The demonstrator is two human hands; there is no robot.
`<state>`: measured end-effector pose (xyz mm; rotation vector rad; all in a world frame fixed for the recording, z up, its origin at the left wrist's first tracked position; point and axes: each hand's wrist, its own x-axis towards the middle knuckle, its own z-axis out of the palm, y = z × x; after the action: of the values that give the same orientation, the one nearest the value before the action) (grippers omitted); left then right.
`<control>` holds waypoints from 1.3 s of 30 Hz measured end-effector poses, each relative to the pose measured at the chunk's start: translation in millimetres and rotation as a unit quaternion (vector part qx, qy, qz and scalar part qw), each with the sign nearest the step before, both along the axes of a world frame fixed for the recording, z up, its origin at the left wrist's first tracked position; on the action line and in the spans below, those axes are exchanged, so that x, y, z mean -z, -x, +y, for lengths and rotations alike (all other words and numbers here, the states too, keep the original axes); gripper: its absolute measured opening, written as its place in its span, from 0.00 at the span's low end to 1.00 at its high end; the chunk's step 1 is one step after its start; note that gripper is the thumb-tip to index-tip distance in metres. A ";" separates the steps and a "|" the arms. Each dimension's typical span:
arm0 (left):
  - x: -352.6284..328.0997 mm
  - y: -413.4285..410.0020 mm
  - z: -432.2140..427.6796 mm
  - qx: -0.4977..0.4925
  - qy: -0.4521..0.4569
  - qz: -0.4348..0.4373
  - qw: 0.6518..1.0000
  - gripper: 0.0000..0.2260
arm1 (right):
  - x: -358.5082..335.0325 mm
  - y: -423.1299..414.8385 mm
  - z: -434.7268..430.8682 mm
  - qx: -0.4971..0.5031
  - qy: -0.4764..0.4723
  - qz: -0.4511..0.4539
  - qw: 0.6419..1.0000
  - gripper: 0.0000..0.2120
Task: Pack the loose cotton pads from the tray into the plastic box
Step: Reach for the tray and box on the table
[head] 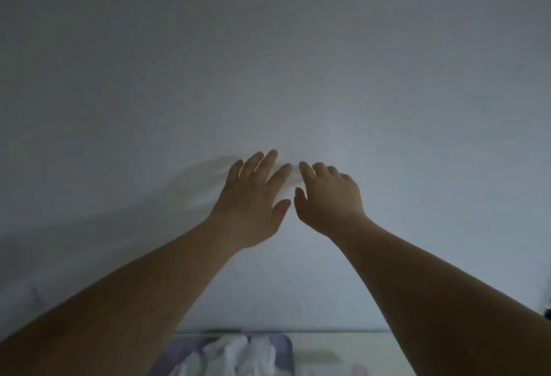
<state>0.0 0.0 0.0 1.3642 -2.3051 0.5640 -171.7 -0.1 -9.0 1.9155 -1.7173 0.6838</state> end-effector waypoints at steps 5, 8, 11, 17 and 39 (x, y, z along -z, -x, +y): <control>105.8 22.6 -8.0 0.040 -0.088 -0.026 0.995 0.27 | 100.8 15.8 -11.8 0.004 -0.202 -0.047 0.978 0.14; 187.6 42.4 -3.0 0.078 -0.155 -0.027 0.985 0.22 | 180.1 34.5 -10.1 -0.016 -0.313 -0.087 0.946 0.16; 262.2 59.4 11.3 0.093 -0.222 -0.073 0.968 0.17 | 253.2 61.2 -1.2 -0.026 -0.353 -0.102 0.930 0.17; 354.6 77.3 39.3 0.097 -0.244 -0.101 0.960 0.26 | 336.9 95.2 23.2 -0.010 -0.284 -0.184 0.941 0.14; 406.7 78.7 86.8 0.067 -0.173 -0.010 0.983 0.30 | 432.8 65.5 133.6 0.031 -0.027 -0.624 0.780 0.33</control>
<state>-78.7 86.8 -406.7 1.3365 -2.5754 0.1386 -237.2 133.5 -441.8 1.3810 -2.4390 2.2263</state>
